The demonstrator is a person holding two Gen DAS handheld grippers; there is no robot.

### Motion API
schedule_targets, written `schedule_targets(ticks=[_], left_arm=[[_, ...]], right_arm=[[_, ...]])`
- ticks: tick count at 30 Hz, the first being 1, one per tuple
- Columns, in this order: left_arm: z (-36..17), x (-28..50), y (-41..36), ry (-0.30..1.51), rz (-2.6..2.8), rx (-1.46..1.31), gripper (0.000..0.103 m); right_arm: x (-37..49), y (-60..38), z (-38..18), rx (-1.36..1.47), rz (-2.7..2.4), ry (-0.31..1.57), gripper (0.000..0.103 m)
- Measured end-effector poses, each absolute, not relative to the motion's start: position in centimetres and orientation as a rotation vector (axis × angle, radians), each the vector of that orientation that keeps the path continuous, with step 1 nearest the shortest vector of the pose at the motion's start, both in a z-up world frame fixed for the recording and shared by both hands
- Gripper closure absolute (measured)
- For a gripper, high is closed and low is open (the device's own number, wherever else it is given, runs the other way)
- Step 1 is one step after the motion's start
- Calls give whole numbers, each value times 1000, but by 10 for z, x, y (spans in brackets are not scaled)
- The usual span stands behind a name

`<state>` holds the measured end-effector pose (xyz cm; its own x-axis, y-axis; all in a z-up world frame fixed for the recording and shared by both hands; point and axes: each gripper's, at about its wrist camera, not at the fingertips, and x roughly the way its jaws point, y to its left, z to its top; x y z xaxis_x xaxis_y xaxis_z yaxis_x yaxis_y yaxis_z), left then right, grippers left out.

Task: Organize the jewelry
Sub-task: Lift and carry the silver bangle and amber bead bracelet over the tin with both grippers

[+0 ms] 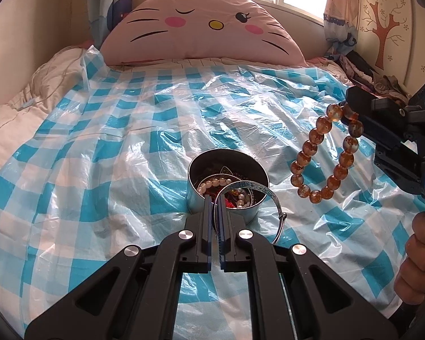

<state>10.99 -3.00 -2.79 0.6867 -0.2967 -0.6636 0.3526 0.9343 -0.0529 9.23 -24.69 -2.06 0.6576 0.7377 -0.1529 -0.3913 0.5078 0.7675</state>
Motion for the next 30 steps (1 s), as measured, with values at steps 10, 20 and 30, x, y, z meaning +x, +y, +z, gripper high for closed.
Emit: schedule_targets(ticks=[10, 20, 30], left_arm=[[-25, 118, -30, 716, -354, 65, 99], [-26, 131, -31, 723, -347, 46, 99], [-36, 161, -41, 760, -348, 19, 99]], right_arm=[[101, -250, -19, 792, 716, 493, 90], [115, -247, -19, 800, 721, 493, 90], [138, -242, -24, 781, 696, 519, 90]])
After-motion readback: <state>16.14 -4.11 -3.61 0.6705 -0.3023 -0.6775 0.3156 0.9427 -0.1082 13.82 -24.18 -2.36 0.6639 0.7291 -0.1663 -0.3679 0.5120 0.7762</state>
